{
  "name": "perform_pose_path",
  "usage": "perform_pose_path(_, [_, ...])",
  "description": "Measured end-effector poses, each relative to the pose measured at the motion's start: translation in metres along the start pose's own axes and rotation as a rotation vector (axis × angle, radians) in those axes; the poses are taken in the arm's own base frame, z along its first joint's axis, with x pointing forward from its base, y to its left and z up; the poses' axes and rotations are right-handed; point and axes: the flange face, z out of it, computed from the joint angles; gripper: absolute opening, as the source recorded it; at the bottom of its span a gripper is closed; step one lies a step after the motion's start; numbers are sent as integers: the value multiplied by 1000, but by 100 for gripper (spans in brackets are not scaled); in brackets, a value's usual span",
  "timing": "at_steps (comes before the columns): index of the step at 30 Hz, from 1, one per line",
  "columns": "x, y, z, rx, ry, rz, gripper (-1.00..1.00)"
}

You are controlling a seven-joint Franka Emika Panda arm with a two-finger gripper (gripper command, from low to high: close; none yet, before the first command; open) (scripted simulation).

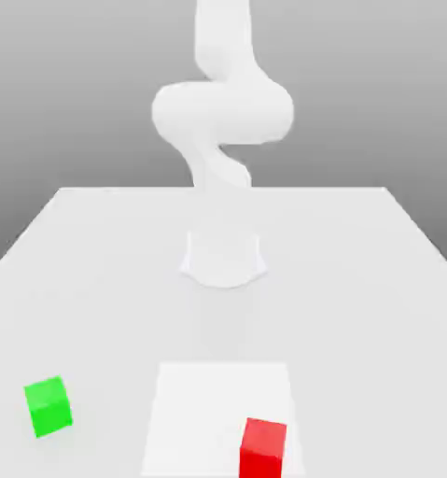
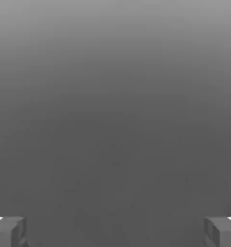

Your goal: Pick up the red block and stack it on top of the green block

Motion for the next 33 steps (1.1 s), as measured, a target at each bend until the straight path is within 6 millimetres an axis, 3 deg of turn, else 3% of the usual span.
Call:
perform_pose_path(8, [-30, 8, 157, -199, -123, 51, 0])
perform_pose_path(16, [-88, 51, 292, -374, -261, 104, 0])
perform_pose_path(25, [-184, 125, 406, -549, -439, 175, 0])
perform_pose_path(30, [-220, 158, 456, -566, -458, 185, 0])
perform_pose_path(31, [-224, 162, 462, -567, -458, 184, -100])
perform_pose_path(33, [-224, 162, 462, -567, -458, 184, -100])
